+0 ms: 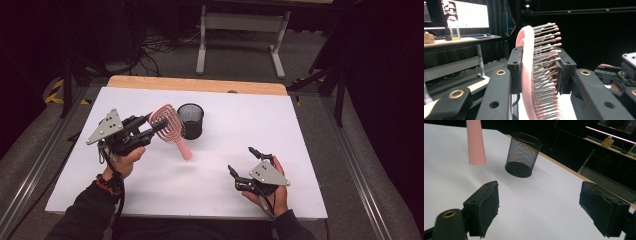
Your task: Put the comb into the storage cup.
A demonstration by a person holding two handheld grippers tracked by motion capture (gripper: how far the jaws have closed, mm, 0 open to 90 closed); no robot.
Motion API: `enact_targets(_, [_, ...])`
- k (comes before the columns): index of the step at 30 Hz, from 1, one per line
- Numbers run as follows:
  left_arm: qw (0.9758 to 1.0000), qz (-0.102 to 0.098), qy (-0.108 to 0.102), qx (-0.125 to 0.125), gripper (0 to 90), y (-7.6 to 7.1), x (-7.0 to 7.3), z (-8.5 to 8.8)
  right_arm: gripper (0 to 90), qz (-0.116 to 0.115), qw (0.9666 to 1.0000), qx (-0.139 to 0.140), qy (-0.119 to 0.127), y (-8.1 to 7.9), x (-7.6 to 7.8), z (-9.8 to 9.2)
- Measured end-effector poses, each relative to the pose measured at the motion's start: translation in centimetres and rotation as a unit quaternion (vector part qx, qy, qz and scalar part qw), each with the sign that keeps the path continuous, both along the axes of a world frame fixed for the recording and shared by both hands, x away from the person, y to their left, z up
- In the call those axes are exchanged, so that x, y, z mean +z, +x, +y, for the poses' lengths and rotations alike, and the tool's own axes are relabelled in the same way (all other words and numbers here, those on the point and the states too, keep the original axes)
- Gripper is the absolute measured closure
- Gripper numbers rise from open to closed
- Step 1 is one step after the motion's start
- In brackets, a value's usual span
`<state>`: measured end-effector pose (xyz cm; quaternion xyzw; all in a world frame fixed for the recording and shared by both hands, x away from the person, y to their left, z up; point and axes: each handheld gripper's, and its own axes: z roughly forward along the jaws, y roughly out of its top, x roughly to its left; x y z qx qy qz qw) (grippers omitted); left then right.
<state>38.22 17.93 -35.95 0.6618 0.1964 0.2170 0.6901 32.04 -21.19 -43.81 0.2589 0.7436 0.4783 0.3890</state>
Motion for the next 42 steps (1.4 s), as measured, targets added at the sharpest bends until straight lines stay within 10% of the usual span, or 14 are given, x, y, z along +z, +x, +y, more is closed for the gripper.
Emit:
enact_targets(24, [0.9989,-0.026,0.006,0.038,64.6,1.9,5.6,0.6,6.8,0.006,0.9998,-0.018,0.002,0.3,-0.2,-0.8])
enact_targets(42, [0.9989,-0.027,0.011,0.038,64.6,4.7,7.0,-2.3,6.4,0.015,0.9998,-0.01,0.003,0.5,-0.2,-0.7])
